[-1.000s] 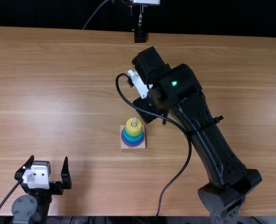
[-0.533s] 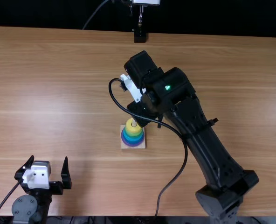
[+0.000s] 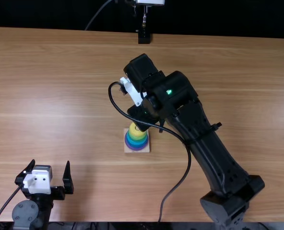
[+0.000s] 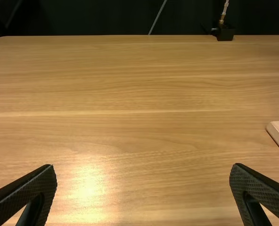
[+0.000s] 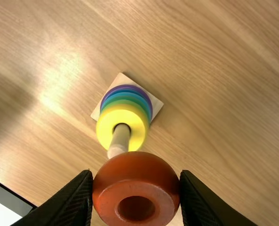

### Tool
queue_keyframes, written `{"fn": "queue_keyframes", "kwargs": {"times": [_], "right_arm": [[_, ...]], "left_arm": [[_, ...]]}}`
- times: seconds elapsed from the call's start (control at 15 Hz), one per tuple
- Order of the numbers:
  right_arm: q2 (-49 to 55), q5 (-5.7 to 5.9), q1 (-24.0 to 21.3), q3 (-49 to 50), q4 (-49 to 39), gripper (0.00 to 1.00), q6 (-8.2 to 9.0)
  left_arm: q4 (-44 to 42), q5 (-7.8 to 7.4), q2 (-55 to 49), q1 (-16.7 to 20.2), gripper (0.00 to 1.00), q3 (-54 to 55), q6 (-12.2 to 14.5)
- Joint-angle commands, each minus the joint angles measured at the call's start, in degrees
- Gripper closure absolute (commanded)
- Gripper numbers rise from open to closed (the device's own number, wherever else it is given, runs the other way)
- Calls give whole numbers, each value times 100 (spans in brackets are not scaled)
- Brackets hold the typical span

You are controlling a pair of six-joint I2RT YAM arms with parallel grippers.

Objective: Build the Hanoi tower: stack the rings onto the peg from bottom to top in this color order: purple, dark blue, light blue, dark green, light green, yellow, orange.

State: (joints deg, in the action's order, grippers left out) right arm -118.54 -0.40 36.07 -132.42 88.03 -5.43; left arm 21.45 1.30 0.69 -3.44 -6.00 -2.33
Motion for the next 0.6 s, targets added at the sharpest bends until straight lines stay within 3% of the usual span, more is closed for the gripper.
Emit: {"fn": "queue_keyframes", "kwargs": {"times": [0.0, 0.53], "right_arm": [[-169, -12, 119, -117, -22, 100, 16], [-345, -12, 225, -56, -22, 100, 37]], "left_arm": [[439, -25, -69, -60, 0, 600, 22], [439, -25, -69, -60, 0, 600, 22]]}}
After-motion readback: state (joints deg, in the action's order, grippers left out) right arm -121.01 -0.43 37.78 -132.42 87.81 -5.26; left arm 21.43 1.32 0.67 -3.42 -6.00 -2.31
